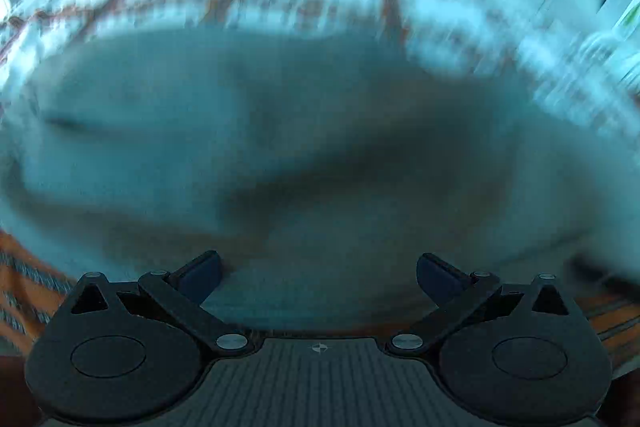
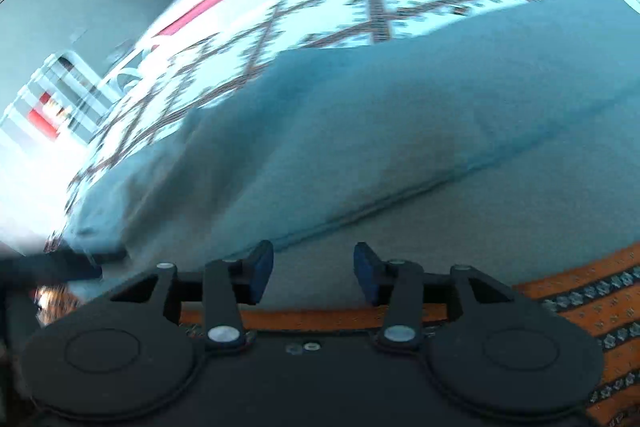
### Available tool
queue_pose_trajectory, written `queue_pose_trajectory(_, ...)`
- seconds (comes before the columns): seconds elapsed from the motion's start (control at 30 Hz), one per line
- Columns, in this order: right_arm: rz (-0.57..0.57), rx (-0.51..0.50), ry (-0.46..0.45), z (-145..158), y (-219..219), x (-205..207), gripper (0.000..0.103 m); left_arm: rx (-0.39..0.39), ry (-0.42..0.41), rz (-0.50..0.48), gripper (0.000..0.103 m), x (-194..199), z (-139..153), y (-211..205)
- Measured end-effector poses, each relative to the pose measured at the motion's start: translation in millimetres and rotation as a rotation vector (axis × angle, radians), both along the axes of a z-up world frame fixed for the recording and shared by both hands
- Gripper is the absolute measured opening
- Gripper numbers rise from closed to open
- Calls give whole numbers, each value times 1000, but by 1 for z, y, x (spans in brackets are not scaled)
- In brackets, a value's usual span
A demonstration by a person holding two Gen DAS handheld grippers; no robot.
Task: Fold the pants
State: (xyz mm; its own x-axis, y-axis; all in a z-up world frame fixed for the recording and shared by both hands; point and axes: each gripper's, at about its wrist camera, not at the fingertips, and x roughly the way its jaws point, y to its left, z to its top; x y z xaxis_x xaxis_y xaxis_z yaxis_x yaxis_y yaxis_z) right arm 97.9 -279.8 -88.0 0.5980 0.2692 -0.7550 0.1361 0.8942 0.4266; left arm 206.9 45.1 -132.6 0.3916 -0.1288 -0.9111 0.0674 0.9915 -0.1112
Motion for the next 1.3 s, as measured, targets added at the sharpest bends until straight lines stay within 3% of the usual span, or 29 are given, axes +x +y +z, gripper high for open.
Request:
queue_pose_trajectory(0.07, -54, 48, 16, -5, -11, 3, 37, 30, -50, -30, 103, -6, -7, -4)
queue_pose_trajectory(0.23, -231, 235, 9, -25, -45, 14, 36, -27, -52, 26, 103, -5, -4, 4)
queue_pose_trajectory(0.33, -315, 326, -13, -35, -54, 24, 21, -18, -54, 23, 103, -5, -5, 1)
queue_pose_trajectory(0.37, -318, 316, -9, -36, -53, 28, 8, -14, -56, 19, 103, -7, -5, 0)
queue_pose_trajectory(0.5, -315, 293, -23, -33, -49, 32, 0, -21, -58, 20, 103, -4, -8, -3)
queue_pose_trajectory(0.83, -197, 118, -148, 25, -26, -40, 0, -88, -57, 28, 103, -5, -5, 4)
queue_pose_trajectory(0.97, -224, 116, -114, 10, -27, -55, 0, -90, -58, 21, 103, -8, -5, 5)
queue_pose_trajectory(1.1, -225, 58, -12, -25, -28, -35, 0, -57, -60, -1, 103, -9, -5, -1)
queue_pose_trajectory(1.13, -218, 53, -25, -21, -28, -33, 5, -53, -61, -2, 103, -9, -5, -1)
queue_pose_trajectory(1.23, -215, 54, -114, 2, -31, -38, 42, -52, -60, 2, 103, -9, -5, -2)
queue_pose_trajectory(1.3, -243, 44, -160, 11, -42, -44, 45, -47, -59, 4, 103, -9, -6, -3)
